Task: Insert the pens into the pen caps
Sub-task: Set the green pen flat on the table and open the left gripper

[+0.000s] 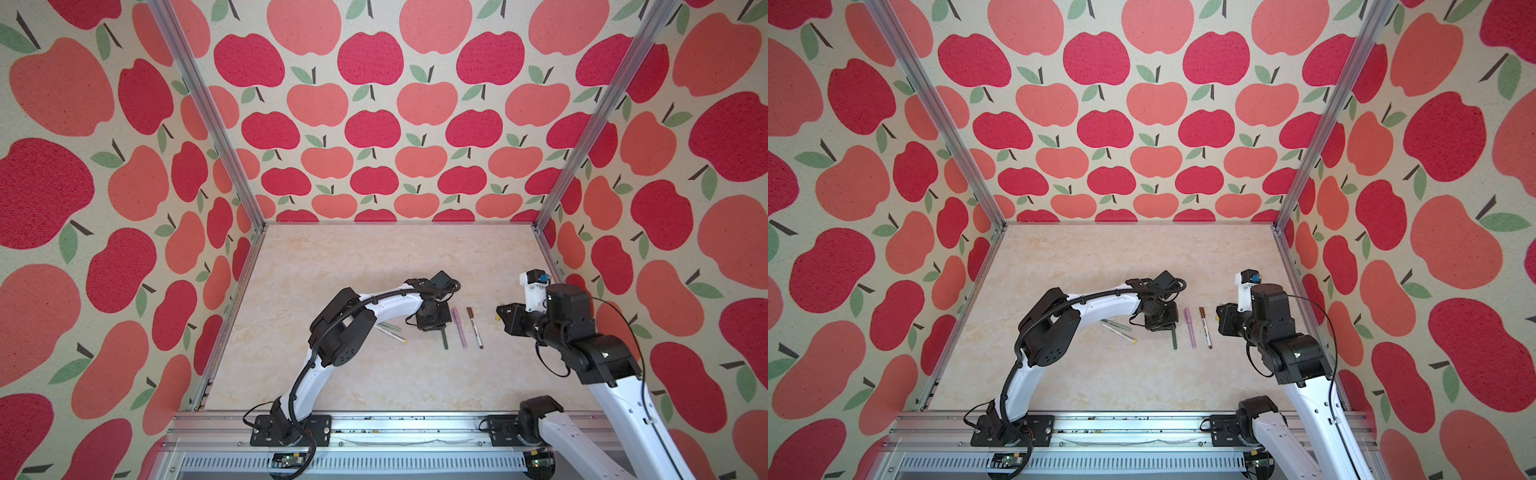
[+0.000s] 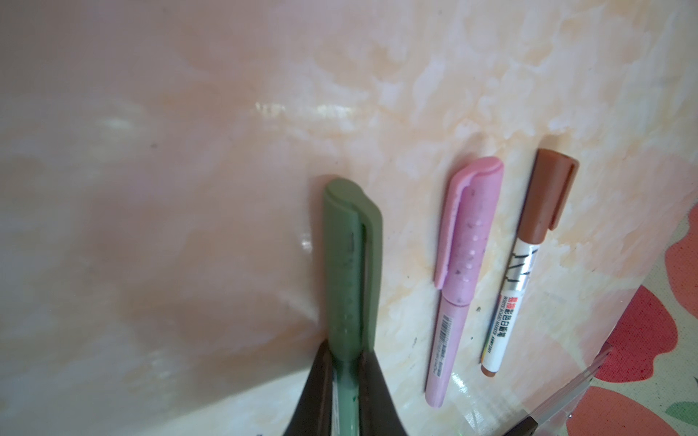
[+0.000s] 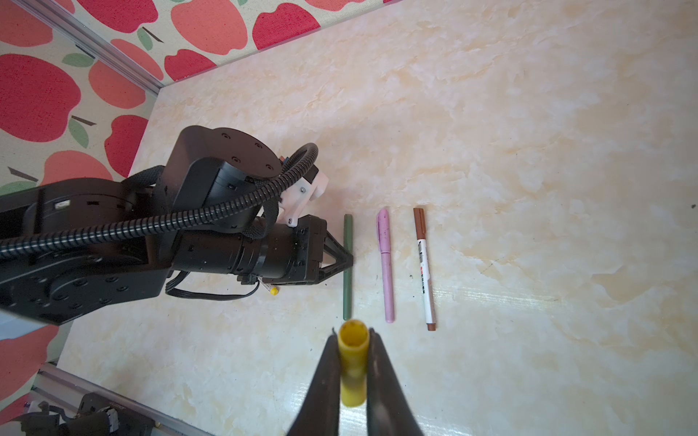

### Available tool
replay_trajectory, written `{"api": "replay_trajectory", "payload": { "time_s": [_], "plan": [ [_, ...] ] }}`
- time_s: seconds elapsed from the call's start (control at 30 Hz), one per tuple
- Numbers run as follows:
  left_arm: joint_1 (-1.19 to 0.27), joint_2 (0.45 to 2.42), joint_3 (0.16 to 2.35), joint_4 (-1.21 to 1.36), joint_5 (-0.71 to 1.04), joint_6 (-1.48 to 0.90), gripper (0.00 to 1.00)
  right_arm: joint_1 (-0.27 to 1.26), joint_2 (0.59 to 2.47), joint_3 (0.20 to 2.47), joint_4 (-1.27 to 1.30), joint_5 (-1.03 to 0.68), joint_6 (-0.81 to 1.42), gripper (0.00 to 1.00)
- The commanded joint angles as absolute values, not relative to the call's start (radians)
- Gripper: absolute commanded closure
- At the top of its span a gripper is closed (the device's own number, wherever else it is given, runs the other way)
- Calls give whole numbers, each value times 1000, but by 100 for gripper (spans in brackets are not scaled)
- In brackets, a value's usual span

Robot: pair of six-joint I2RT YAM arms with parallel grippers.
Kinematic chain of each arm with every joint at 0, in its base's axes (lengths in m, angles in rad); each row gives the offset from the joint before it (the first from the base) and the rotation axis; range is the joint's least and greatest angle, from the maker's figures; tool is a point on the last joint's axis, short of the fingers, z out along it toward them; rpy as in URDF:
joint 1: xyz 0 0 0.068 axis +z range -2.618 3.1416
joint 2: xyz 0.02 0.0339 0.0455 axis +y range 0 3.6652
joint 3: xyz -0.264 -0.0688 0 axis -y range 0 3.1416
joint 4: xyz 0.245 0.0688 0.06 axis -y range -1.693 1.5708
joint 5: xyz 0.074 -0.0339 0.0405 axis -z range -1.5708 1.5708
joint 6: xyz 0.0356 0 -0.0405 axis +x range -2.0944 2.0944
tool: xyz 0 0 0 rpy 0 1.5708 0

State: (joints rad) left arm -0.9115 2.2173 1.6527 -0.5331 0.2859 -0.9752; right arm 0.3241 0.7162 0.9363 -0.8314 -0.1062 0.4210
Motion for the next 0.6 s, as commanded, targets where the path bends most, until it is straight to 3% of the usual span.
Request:
{"api": "replay_trajectory", "payload": {
  "time_s": [0.0,0.57],
  "plan": [
    [-890,2301,1577,-685,171,-964,84,318,712,923,-831,-103,427,86],
    [-896,2225,1573,-674,162,-909,72,318,719,921,-825,-108,430,86]
  ]
}}
